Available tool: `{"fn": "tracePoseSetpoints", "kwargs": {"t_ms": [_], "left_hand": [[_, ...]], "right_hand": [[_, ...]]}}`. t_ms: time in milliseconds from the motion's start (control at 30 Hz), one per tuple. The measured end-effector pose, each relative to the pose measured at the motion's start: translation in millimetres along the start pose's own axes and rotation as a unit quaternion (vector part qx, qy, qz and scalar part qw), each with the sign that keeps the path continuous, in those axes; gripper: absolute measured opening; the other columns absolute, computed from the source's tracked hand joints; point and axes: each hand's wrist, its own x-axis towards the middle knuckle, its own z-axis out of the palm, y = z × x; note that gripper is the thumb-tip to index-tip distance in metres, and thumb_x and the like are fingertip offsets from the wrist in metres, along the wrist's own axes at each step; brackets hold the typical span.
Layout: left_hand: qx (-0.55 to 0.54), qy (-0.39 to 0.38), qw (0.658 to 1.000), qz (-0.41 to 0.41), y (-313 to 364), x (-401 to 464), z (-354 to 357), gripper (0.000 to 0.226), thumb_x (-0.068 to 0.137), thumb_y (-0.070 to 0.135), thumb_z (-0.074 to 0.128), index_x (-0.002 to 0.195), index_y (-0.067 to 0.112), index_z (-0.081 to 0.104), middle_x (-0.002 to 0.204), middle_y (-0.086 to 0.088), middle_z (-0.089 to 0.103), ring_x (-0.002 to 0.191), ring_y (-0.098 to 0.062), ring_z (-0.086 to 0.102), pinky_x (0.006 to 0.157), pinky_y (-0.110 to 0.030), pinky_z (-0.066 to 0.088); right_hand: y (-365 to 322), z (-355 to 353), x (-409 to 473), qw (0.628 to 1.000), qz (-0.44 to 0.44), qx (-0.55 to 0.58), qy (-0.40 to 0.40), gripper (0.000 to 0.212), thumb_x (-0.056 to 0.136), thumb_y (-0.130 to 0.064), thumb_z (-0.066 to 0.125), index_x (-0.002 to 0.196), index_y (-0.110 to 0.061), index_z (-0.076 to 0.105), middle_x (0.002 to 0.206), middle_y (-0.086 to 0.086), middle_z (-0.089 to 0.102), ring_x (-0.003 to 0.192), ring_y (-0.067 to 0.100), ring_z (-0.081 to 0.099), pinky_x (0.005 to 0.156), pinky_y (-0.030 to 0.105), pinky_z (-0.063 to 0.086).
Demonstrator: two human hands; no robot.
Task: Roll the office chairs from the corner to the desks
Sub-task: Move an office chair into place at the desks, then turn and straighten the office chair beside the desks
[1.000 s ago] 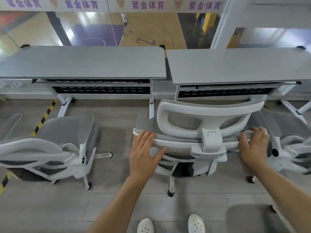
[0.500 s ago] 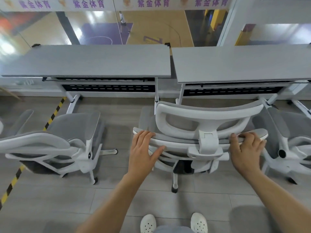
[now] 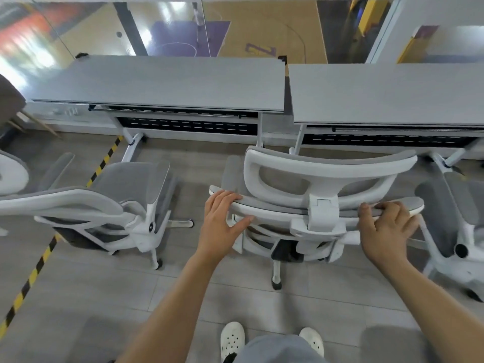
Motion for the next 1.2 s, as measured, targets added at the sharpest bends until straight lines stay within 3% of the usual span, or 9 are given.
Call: {"fn": "tracePoseSetpoints", "kwargs": {"t_ms": [300, 433, 533, 633, 733, 833, 967, 1067, 1200], "left_hand": [[-0.004, -0.003, 1.0, -0.02, -3, 5, -5, 0.048, 0.077, 0.044, 0.077, 0.117, 0.027, 0.057, 0.128, 0.014, 0.051, 0.132, -0.007, 0.032, 0.106, -0.007, 0.02], [-0.016, 0.003, 1.0, -0.021, 1, 2, -3, 0.049, 0.079, 0.039, 0.077, 0.121, 0.023, 0.057, 0.129, 0.016, 0.048, 0.132, 0.002, 0.027, 0.106, -0.005, 0.016], [-0.023, -0.017, 0.999, -0.025, 7, -2, -3, 0.051, 0.083, 0.034, 0.074, 0.129, 0.022, 0.054, 0.139, 0.017, 0.04, 0.141, -0.002, 0.018, 0.114, -0.02, 0.015], [-0.04, -0.051, 0.996, -0.054, 24, -10, -13, 0.053, 0.087, 0.035, 0.07, 0.135, 0.03, 0.049, 0.148, 0.02, 0.029, 0.145, -0.001, 0.01, 0.116, -0.029, 0.017], [-0.073, -0.045, 0.996, -0.031, 58, -24, -21, 0.05, 0.089, 0.028, 0.067, 0.136, 0.032, 0.049, 0.15, 0.017, 0.032, 0.144, -0.004, 0.021, 0.114, -0.033, 0.026], [-0.115, -0.027, 0.992, 0.054, 101, -44, -9, 0.039, 0.091, 0.022, 0.064, 0.13, 0.02, 0.057, 0.144, 0.005, 0.045, 0.139, -0.01, 0.034, 0.112, -0.028, 0.03], [-0.127, -0.107, 0.973, 0.16, 155, -64, 43, 0.038, 0.087, 0.028, 0.056, 0.123, 0.017, 0.061, 0.142, -0.002, 0.049, 0.139, -0.018, 0.036, 0.114, -0.024, 0.026], [-0.083, -0.199, 0.961, 0.173, 189, -68, 95, 0.049, 0.087, 0.041, 0.053, 0.134, 0.026, 0.053, 0.156, 0.01, 0.028, 0.146, -0.01, 0.017, 0.118, -0.021, 0.012], [-0.056, -0.313, 0.936, 0.152, 241, -72, 175, 0.062, 0.09, 0.039, 0.062, 0.145, 0.041, 0.032, 0.158, 0.023, 0.007, 0.147, -0.002, 0.0, 0.121, -0.041, 0.015]], "right_hand": [[-7, 1, -6, 0.998, -0.036, -0.038, -0.033, 0.06, 0.095, -0.045, 0.029, 0.13, 0.001, 0.04, 0.135, 0.02, 0.037, 0.137, 0.021, 0.012, 0.118, 0.054, -0.01], [11, 8, 4, 0.998, 0.027, -0.022, -0.061, 0.064, 0.091, -0.064, 0.023, 0.129, -0.014, 0.038, 0.145, 0.01, 0.031, 0.147, 0.029, 0.002, 0.119, 0.052, -0.009], [19, 7, 10, 0.995, 0.018, -0.029, -0.099, 0.061, 0.09, -0.067, 0.027, 0.132, -0.023, 0.038, 0.148, 0.002, 0.029, 0.148, 0.025, 0.002, 0.119, 0.055, -0.007], [18, -14, -2, 0.993, 0.034, -0.01, -0.112, 0.059, 0.092, -0.069, 0.032, 0.143, -0.039, 0.03, 0.163, -0.008, 0.005, 0.151, 0.025, -0.005, 0.117, 0.059, 0.005], [28, -33, -39, 0.997, 0.011, -0.021, -0.067, 0.056, 0.096, -0.062, 0.037, 0.148, -0.045, 0.025, 0.164, -0.011, -0.001, 0.151, 0.015, -0.008, 0.117, 0.056, 0.006], [56, -42, -86, 0.997, 0.032, -0.036, -0.063, 0.063, 0.094, -0.065, 0.039, 0.15, -0.047, 0.02, 0.164, -0.014, -0.004, 0.15, 0.012, -0.011, 0.119, 0.052, 0.005], [111, -63, -136, 0.989, 0.124, -0.018, -0.079, 0.07, 0.089, -0.07, 0.038, 0.152, -0.044, 0.019, 0.163, -0.016, -0.007, 0.15, 0.009, -0.013, 0.119, 0.05, 0.002], [143, -99, -144, 0.986, 0.16, 0.04, -0.04, 0.072, 0.083, -0.076, 0.034, 0.148, -0.049, 0.018, 0.162, -0.019, -0.008, 0.15, 0.007, -0.009, 0.12, 0.053, 0.006], [191, -160, -138, 0.977, 0.18, 0.102, 0.047, 0.069, 0.085, -0.074, 0.044, 0.147, -0.051, 0.024, 0.158, -0.023, 0.004, 0.151, 0.012, 0.009, 0.119, 0.053, 0.018]]}}
